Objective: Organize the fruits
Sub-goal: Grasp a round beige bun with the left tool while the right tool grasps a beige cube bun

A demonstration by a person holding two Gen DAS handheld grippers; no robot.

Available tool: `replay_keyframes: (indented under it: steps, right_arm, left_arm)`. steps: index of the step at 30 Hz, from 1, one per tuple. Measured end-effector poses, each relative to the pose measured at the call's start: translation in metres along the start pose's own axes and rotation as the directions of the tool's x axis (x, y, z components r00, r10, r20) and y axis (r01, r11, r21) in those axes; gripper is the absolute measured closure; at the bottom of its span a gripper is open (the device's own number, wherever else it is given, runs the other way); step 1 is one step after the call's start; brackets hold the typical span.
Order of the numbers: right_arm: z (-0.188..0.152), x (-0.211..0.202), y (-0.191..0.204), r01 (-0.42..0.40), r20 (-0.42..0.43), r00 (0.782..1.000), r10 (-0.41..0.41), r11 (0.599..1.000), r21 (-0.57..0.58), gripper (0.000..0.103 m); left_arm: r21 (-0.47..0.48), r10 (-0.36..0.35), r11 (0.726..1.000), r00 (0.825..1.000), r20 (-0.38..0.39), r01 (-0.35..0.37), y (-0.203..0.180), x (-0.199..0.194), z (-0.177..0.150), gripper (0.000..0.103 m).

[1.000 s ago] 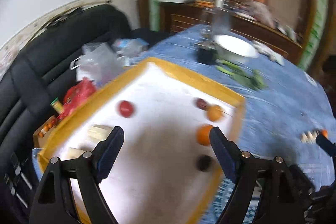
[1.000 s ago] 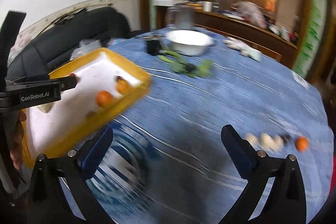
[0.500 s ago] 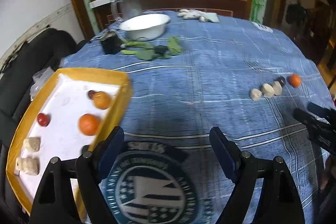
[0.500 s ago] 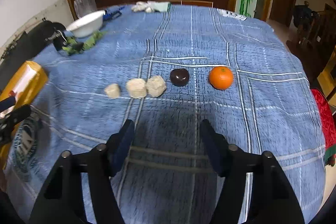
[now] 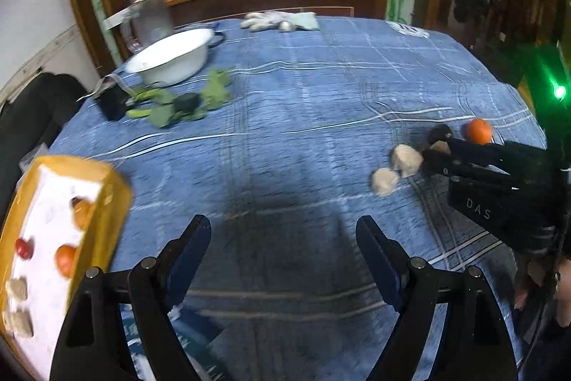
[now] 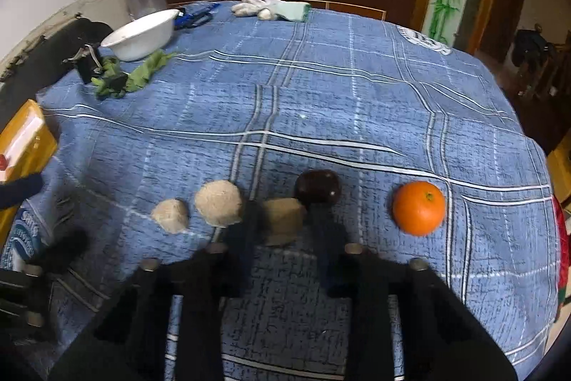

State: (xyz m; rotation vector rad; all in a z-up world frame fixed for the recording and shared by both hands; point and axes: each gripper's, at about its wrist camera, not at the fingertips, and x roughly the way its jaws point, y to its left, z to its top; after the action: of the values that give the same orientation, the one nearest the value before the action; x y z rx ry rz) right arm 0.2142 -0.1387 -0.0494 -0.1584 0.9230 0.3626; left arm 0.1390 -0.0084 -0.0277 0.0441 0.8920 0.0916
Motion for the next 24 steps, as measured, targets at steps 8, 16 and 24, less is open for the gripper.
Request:
replay_keyframes:
  steps: [8, 16, 24]
  right_arm:
    - [-0.014, -0.016, -0.016, -0.041, 0.024, 0.999, 0.040, 0.998, 0.043, 0.079]
    - [-0.024, -0.040, -0.030, -0.044, 0.069, 0.997, 0.038, 0.995, 0.086, 0.079]
    - [-0.036, -0.059, -0.021, -0.069, 0.096, 0.994, 0.059, 0.993, 0.095, 0.079]
  left_arm:
    - [0.035, -0.052, 0.998, 0.999, -0.016, 0.052, -0.032, 0.028, 0.016, 0.020]
    - [0.052, -0.091, 0.994, 0.996, -0.015, 0.092, -0.052, 0.042, 0.022, 0.058]
    - [0.022, -0.110, 0.994, 0.994, 0.005, 0.110, -0.034, 0.019, 0.014, 0.083]
